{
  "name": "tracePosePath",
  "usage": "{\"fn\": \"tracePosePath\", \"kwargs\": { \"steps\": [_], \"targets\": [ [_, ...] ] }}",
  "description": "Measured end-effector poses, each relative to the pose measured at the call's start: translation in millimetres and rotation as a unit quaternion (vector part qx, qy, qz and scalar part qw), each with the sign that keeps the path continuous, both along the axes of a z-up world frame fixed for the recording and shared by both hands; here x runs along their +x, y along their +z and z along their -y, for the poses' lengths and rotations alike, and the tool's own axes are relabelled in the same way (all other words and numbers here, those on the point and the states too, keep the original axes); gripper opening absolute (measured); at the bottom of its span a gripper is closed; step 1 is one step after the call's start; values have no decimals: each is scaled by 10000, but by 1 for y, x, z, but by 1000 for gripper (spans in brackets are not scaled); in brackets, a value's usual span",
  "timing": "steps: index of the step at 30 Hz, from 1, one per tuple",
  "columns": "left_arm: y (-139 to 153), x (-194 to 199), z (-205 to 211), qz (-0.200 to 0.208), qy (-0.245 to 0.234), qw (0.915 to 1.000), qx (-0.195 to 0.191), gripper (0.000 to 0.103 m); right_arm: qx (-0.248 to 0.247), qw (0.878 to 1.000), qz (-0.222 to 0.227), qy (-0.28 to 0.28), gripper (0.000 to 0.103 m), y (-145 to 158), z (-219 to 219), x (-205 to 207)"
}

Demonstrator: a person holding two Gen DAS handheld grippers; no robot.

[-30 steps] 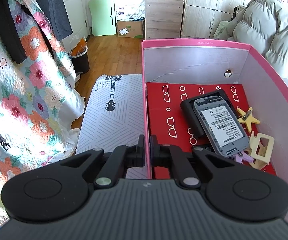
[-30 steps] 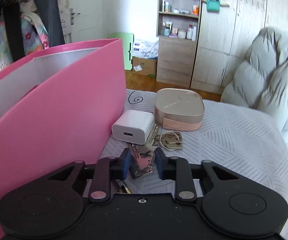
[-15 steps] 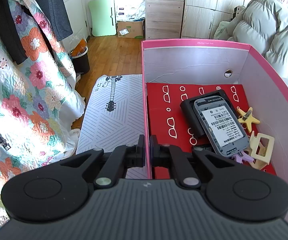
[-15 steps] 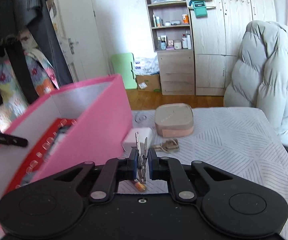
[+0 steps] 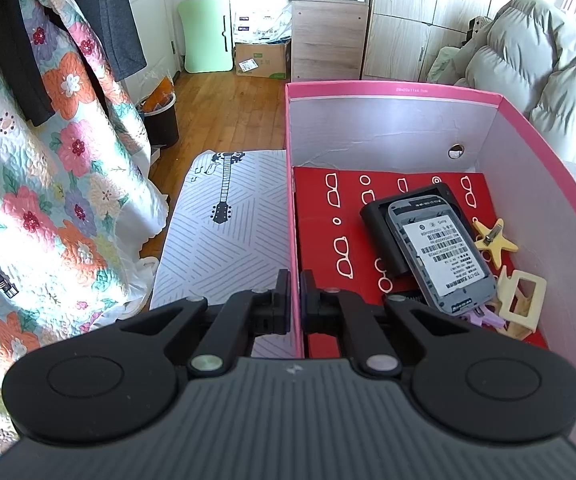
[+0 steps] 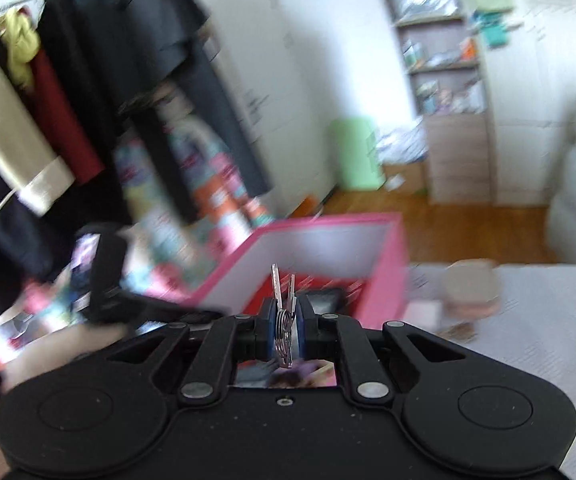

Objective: Organize rigid objects

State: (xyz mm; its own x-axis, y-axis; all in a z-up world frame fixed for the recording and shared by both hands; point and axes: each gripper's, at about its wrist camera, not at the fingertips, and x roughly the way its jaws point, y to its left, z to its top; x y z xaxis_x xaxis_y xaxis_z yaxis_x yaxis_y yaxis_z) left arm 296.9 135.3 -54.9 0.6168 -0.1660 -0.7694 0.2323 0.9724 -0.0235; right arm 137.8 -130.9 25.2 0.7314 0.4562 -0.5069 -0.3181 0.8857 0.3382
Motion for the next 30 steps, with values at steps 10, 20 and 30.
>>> {"fn": "tracePosePath", "kwargs": {
  "steps": [10, 20, 30],
  "targets": [
    [1, -2, -1, 77, -3, 10000, -42, 3, -352, 9981, -500, 30, 16, -42, -40, 16],
    [2, -4, 0, 181, -8, 9998, 6, 3, -294, 9982, 155, -490, 31, -13, 15, -20],
    [2, -4, 2, 205, -37, 9997, 102, 4, -948, 9917, -358, -794, 31, -68, 51, -8]
  ]
}}
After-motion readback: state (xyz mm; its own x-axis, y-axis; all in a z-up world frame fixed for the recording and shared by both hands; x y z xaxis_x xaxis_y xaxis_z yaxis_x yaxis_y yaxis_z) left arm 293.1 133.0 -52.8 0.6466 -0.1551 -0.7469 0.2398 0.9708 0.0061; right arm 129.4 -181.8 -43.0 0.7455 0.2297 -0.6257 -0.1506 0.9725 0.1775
